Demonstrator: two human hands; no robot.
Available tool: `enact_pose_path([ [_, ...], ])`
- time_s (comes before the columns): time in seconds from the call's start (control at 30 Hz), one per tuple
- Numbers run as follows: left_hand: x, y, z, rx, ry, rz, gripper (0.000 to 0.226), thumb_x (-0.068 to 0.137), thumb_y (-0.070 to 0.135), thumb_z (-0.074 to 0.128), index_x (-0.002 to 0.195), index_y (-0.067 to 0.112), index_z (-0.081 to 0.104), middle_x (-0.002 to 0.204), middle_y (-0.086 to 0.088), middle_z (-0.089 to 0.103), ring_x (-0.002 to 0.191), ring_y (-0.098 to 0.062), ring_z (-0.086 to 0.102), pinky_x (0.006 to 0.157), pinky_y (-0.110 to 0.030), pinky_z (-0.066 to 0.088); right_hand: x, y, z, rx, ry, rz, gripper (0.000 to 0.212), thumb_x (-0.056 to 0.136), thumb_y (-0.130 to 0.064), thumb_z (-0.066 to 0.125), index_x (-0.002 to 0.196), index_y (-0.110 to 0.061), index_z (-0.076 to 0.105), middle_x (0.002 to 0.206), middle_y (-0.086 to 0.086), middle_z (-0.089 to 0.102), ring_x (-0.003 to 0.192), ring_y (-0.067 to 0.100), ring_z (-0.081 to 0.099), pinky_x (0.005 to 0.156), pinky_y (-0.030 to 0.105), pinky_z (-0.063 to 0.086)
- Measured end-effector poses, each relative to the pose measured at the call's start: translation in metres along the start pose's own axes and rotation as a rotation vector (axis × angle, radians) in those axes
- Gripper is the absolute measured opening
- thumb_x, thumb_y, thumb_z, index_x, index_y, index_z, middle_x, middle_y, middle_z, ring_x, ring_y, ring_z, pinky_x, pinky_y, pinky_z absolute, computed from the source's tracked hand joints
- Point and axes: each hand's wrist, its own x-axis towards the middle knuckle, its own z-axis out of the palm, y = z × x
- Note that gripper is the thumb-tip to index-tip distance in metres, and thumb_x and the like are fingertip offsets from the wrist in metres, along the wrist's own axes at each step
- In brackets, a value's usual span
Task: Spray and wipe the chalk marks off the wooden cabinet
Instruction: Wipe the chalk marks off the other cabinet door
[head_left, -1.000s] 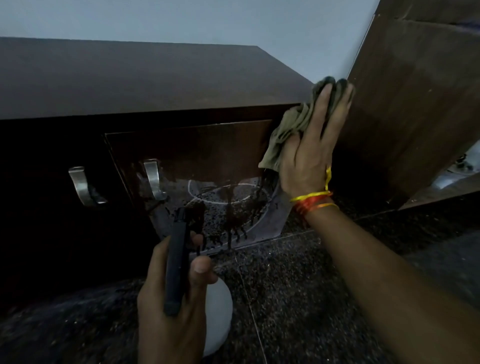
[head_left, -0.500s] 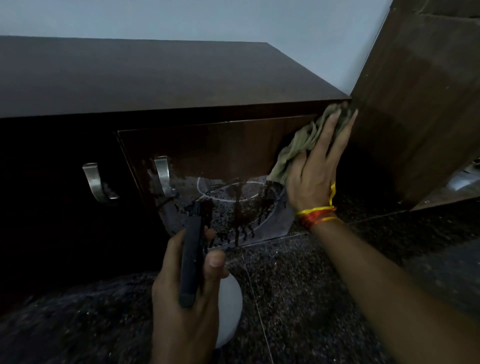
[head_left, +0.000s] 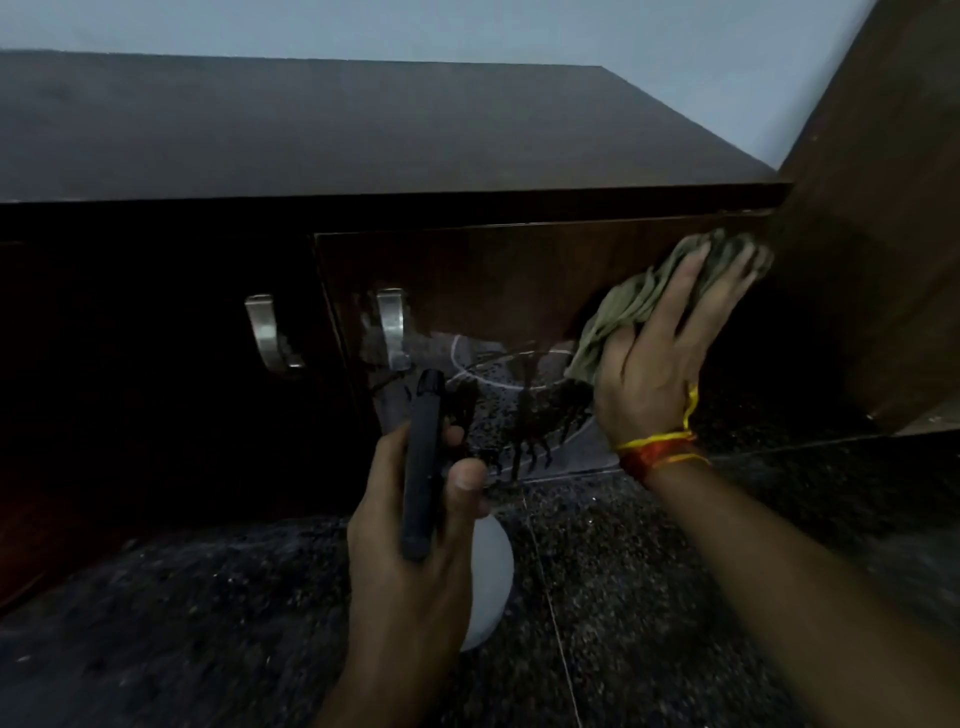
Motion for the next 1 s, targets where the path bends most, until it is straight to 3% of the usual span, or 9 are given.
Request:
enact_pose_path([
  [0.17,0.004,-0.010,-0.014,0.041,0.019,0.038,0.060,0.067,0.091,0.043,0.111,0.051,0.051,0.091,0.015,0.062,0.086,-0.006,0.064,0.071,-0.014,0.047,-0.031,-0.001,0.008,-0.129,-0.175,-0.144,0.068,0.084,-0.010,0.040,0.145,0.000,0.013,0.147,0.039,0.010,0.136,0.058,0.004,0.115,0.053,0.001],
  [0.37,0.006,-0.011,-0.023,0.036,-0.005,0.075,0.058,0.073,0.086,0.041,0.113,0.044,0.049,0.088,0.012,0.060,0.084,-0.006,0.062,0.070,-0.018,0.047,0.032,-0.033,-0.012,-0.157,-0.119,-0.571,0.069,0.079,-0.008,0.047,0.143,-0.005,0.023,0.144,0.038,0.024,0.131,0.062,0.016,0.113,0.061,0.011],
  [0.47,0.012,-0.005,-0.028,0.052,-0.051,0.091,0.059,0.072,0.086,0.041,0.115,0.046,0.048,0.094,0.012,0.061,0.089,-0.008,0.063,0.075,-0.026,0.050,0.043,-0.057,-0.010,-0.172,-0.134,-0.713,0.071,0.079,-0.014,0.051,0.145,-0.009,0.022,0.148,0.027,0.018,0.133,0.056,0.014,0.113,0.059,0.007],
  [0.53,0.016,0.001,-0.034,0.043,-0.078,0.109,0.055,0.073,0.086,0.042,0.113,0.048,0.047,0.096,0.016,0.060,0.089,-0.009,0.064,0.075,-0.030,0.051,0.040,-0.063,-0.005,-0.207,-0.126,-0.729,0.074,0.079,-0.017,0.051,0.146,-0.011,0.020,0.148,0.018,0.012,0.133,0.053,0.012,0.113,0.058,0.004],
  [0.7,0.025,0.010,-0.045,-0.013,-0.037,0.139,0.047,0.074,0.082,0.043,0.111,0.053,0.046,0.099,0.019,0.060,0.089,-0.011,0.063,0.074,-0.031,0.051,0.004,-0.060,0.014,-0.237,-0.126,-0.714,0.079,0.079,-0.020,0.052,0.146,-0.016,0.010,0.148,0.017,0.011,0.134,0.051,0.009,0.115,0.056,0.000],
  [0.87,0.027,0.006,-0.053,-0.013,-0.037,0.167,0.044,0.077,0.074,0.045,0.113,0.049,0.046,0.101,0.022,0.060,0.088,-0.011,0.065,0.074,-0.030,0.054,-0.059,-0.049,0.036,-0.235,-0.233,-0.633,0.076,0.083,-0.020,0.063,0.145,-0.013,0.018,0.149,0.017,0.012,0.135,0.051,0.009,0.114,0.059,0.001],
  [1.0,0.022,-0.004,-0.056,-0.017,-0.017,0.164,0.035,0.078,0.075,0.043,0.107,0.056,0.045,0.093,0.018,0.060,0.083,-0.013,0.064,0.069,-0.025,0.052,-0.067,-0.067,0.040,-0.181,-0.206,-0.549,0.067,0.086,-0.019,0.061,0.142,-0.009,0.025,0.148,0.017,0.013,0.134,0.051,0.011,0.111,0.063,0.011],
])
